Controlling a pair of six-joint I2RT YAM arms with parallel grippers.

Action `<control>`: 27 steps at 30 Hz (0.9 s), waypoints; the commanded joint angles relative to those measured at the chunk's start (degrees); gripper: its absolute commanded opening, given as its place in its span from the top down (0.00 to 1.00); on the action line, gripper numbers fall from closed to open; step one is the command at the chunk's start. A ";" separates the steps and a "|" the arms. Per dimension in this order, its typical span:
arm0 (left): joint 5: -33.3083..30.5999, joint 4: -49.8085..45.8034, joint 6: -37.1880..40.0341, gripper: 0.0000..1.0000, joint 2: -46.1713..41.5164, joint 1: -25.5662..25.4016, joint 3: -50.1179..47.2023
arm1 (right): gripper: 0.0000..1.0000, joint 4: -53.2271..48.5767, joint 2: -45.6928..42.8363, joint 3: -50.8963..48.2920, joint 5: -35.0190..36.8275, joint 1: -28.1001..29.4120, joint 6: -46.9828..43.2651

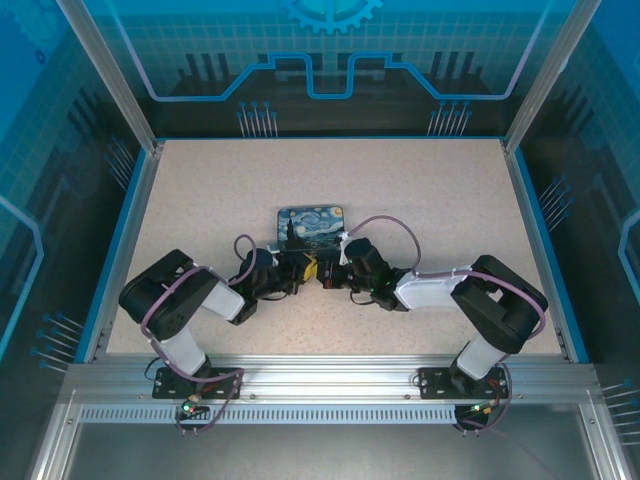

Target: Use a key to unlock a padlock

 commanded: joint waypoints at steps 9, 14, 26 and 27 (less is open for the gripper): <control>-3.89 0.39 0.57 1.00 0.69 -0.01 0.54 | 0.75 -8.47 -5.69 -0.35 3.48 -2.78 -8.53; -4.13 0.07 0.97 1.00 1.11 0.01 0.67 | 0.53 -8.11 -9.78 -3.90 -0.08 -5.27 -13.27; -3.09 -1.62 0.24 1.00 0.47 -0.02 1.13 | 0.48 -14.58 -15.31 -2.78 9.96 -0.79 -35.32; -2.92 -2.00 0.02 1.00 0.07 -0.02 1.13 | 0.48 -13.65 -15.75 -3.33 13.20 0.32 -38.82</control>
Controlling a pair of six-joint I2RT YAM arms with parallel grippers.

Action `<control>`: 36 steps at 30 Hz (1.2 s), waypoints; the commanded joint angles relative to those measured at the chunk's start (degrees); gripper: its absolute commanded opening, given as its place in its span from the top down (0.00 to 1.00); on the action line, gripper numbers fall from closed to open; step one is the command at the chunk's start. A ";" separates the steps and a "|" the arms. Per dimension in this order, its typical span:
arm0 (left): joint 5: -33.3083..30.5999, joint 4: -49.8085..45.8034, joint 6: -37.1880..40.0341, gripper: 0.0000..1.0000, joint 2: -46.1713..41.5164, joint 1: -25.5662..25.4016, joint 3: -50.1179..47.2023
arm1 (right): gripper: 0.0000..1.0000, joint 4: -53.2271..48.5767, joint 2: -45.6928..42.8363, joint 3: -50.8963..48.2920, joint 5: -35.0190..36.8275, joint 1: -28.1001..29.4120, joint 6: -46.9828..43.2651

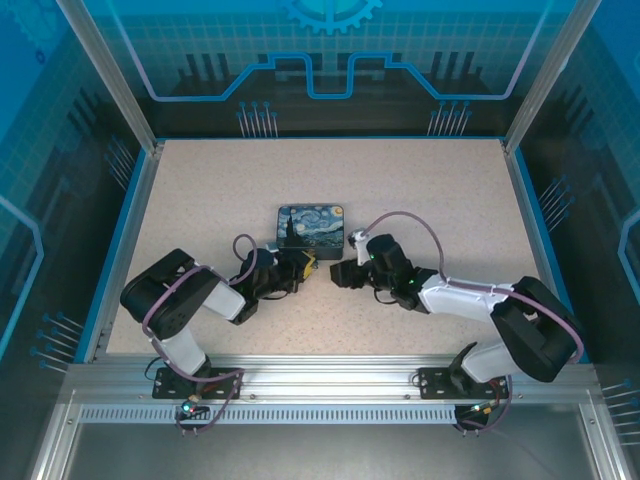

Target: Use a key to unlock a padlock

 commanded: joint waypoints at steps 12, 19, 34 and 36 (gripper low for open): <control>2.61 -4.79 -1.66 1.00 -2.83 0.65 0.95 | 0.47 7.07 4.38 2.46 28.45 14.27 -51.83; 3.34 -5.59 -1.94 1.00 -2.89 0.62 0.80 | 0.47 9.23 9.66 4.88 30.02 15.57 -59.69; 3.00 -7.18 -1.30 1.00 -4.79 0.63 0.60 | 0.63 9.79 13.71 7.33 30.27 16.72 -61.80; 3.00 -7.04 -1.38 1.00 -4.76 0.58 0.66 | 0.65 9.72 13.84 7.41 30.10 16.89 -61.60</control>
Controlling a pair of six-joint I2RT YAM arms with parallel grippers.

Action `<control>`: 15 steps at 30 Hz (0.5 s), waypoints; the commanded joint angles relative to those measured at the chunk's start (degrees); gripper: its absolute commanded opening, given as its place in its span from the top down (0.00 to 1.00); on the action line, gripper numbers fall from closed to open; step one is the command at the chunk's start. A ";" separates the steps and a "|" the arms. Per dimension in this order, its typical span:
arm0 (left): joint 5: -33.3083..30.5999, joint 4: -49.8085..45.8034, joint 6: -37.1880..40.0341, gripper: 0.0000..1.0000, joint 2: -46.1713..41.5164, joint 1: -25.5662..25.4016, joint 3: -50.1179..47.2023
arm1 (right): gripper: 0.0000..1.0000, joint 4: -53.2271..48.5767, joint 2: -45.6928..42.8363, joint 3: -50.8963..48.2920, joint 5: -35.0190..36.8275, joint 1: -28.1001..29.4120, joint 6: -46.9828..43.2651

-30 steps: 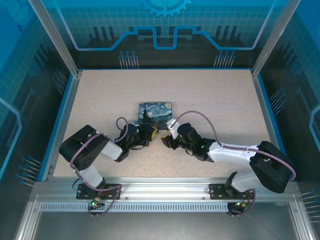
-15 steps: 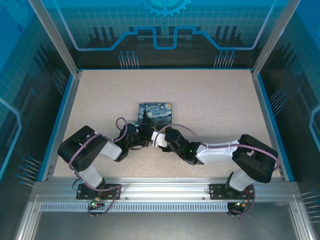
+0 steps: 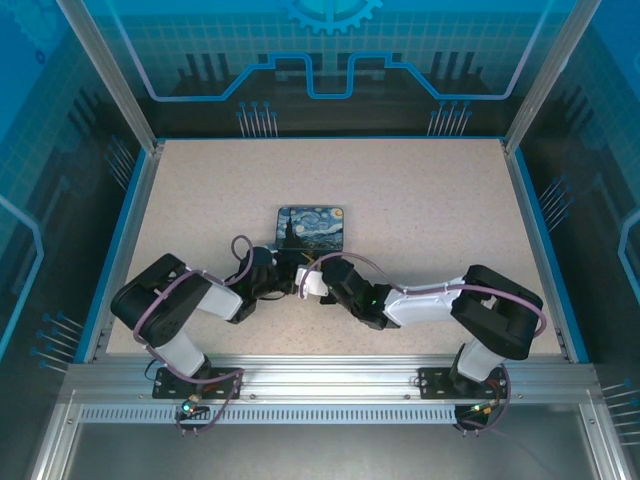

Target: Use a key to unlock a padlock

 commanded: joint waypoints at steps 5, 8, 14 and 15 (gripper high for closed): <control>1.04 -1.25 -0.79 1.00 -1.42 0.24 0.65 | 0.73 1.00 1.82 2.34 0.76 1.18 0.17; 0.92 -1.01 -1.03 1.00 -1.50 0.20 0.52 | 0.77 0.94 2.51 2.75 0.54 1.28 0.27; 0.95 -0.79 -1.12 1.00 -1.47 0.28 0.52 | 0.85 1.47 3.90 2.85 1.35 1.24 0.48; 0.91 -0.73 -1.18 1.00 -1.51 0.24 0.51 | 0.86 1.44 4.14 2.98 1.47 1.22 0.49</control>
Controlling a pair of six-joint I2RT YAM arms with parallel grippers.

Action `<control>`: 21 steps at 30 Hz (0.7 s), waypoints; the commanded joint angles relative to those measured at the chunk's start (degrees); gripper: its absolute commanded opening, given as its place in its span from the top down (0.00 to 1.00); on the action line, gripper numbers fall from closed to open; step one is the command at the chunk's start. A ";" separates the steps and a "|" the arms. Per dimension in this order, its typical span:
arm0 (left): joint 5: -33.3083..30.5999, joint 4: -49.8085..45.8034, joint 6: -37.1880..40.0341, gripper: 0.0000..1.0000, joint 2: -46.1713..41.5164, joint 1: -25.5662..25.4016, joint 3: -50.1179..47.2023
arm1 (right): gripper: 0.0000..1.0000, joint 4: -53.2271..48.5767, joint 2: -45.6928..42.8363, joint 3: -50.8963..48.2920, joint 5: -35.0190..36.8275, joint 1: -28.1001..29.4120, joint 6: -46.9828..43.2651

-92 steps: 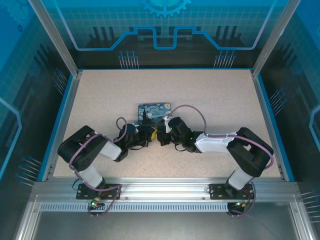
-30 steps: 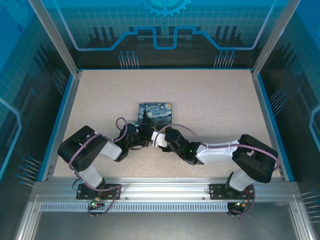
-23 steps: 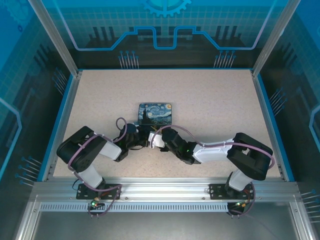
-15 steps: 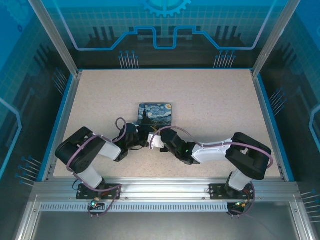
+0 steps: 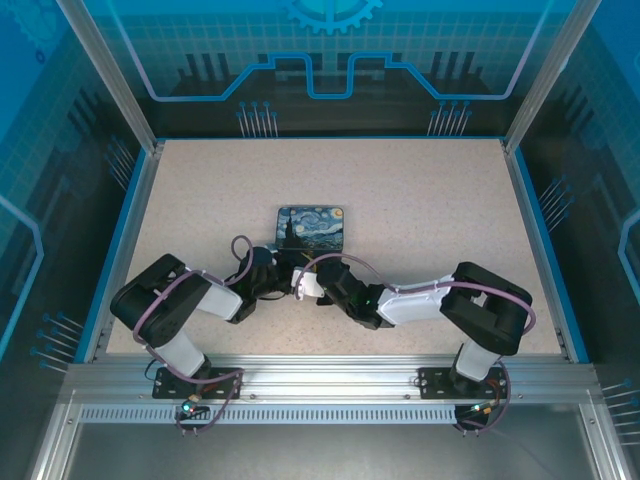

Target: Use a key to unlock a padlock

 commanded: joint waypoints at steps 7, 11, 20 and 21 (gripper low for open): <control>0.87 -0.49 -1.12 1.00 -1.56 0.26 0.52 | 0.93 1.76 0.78 1.61 2.36 0.07 3.98; 0.79 -0.40 -1.04 1.00 -1.60 0.17 0.60 | 0.99 0.85 0.15 2.01 2.48 -0.36 7.72; -2.46 -1.40 0.11 1.00 -2.19 -1.32 1.61 | 1.00 -4.86 -2.87 3.13 0.19 -2.43 27.34; -3.16 -1.44 0.05 1.00 -2.30 -1.58 1.69 | 1.00 -5.48 -3.22 3.21 -0.22 -2.70 29.44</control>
